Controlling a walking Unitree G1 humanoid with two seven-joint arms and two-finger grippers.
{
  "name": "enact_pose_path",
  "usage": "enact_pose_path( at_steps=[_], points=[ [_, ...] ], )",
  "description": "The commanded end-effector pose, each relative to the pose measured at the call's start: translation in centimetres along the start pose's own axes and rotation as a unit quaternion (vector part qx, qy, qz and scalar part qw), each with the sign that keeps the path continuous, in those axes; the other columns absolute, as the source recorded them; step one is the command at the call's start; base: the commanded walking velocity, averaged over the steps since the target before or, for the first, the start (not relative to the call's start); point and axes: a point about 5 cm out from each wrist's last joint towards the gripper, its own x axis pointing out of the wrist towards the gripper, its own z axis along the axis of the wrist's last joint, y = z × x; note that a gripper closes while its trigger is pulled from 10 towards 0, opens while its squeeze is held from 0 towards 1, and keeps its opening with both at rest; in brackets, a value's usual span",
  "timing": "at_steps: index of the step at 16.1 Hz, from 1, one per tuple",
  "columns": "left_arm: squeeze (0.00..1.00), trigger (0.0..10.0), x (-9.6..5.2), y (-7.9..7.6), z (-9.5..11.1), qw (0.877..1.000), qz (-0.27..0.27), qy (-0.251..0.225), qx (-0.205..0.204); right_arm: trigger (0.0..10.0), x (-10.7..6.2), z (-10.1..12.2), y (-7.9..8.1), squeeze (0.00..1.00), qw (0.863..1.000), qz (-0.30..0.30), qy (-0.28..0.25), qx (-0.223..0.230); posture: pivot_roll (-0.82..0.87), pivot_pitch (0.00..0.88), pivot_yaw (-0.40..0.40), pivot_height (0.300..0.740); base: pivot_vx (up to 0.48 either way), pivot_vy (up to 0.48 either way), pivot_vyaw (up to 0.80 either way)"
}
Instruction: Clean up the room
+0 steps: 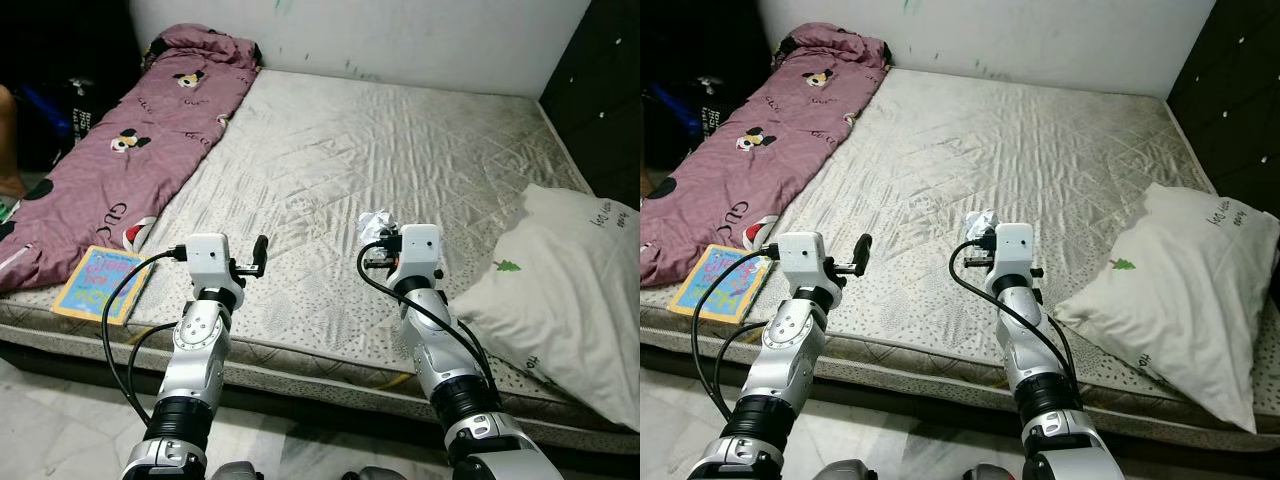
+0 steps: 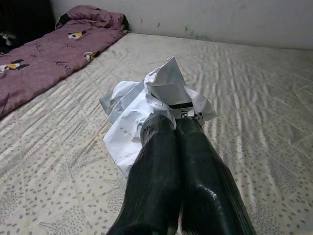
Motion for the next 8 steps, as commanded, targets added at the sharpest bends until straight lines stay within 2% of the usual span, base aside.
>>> enact_pose_path(
  at_steps=[1,6,7,8],
  points=[
    [0.00,10.0,0.01,-0.03,-0.23,1.000,0.003,0.007,-0.002,10.0,0.17,0.09,-0.05,0.00,1.000,0.002,0.002,0.000,0.08,0.000,-0.025,0.740,0.000,0.000,0.00],
    [0.00,10.0,-0.01,-0.09,-0.20,1.000,0.000,0.005,-0.002,10.0,0.15,-0.04,-0.04,0.00,1.000,0.002,0.008,0.000,0.08,0.000,-0.025,0.740,0.000,0.000,0.00],
    [0.00,10.0,-0.01,-0.12,-0.21,1.000,0.000,0.005,-0.003,10.0,0.15,-0.05,-0.06,0.00,1.000,0.002,0.008,0.002,0.08,0.000,-0.025,0.740,0.000,0.000,-0.64],
    [0.00,10.0,-0.03,-0.16,-0.22,1.000,-0.001,0.005,-0.004,10.0,0.13,-0.01,-0.06,0.00,1.000,0.003,0.005,0.001,0.08,0.000,-0.027,0.740,0.000,0.375,0.00]
  ],
)
